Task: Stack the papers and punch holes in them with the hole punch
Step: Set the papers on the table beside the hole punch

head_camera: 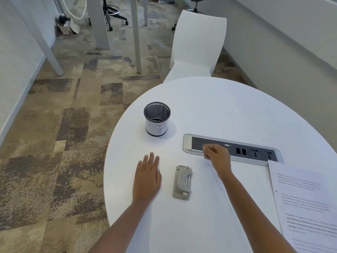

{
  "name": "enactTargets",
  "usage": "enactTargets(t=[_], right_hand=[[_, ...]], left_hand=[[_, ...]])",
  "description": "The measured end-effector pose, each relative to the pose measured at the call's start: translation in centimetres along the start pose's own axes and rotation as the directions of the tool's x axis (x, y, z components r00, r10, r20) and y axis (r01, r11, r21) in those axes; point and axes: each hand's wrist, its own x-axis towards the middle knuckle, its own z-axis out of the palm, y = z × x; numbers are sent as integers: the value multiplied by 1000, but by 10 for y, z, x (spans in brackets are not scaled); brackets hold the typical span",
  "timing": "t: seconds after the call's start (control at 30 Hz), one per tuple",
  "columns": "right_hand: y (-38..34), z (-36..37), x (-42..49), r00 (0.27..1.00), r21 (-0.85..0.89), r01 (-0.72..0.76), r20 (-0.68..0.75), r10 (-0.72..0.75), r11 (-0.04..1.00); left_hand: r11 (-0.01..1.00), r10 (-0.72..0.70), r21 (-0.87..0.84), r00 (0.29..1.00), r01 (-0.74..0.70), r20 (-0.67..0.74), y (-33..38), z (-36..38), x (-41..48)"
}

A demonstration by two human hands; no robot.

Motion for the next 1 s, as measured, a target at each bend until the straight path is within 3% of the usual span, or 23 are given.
enactTargets(t=[0.13,0.3,0.43,0.6,0.8,1.0], right_hand=[[49,-27,-23,985,18,-142,-98,143,990],[79,-48,-45,984,-118,-141,-127,125,983],[82,-51,-54,999,-341,34,-9,-39,939],[86,-55,-56,949,-562,310,230,-216,767],[96,-73,-62,917,-633,397,296,-266,665],[117,-87,-78,914,-626,402,228,-336,668]], left_hand=[[1000,-8,12,1000,8,-9,0,0,0],[1000,-3,25,1000,4,-17,2,0,-1],[1000,1,18,1000,0,-23,3,-2,-1],[999,18,44,1000,-17,-11,4,-2,-3],[999,-4,46,1000,4,-2,7,-2,-6],[999,-29,37,1000,29,5,11,-1,-11]])
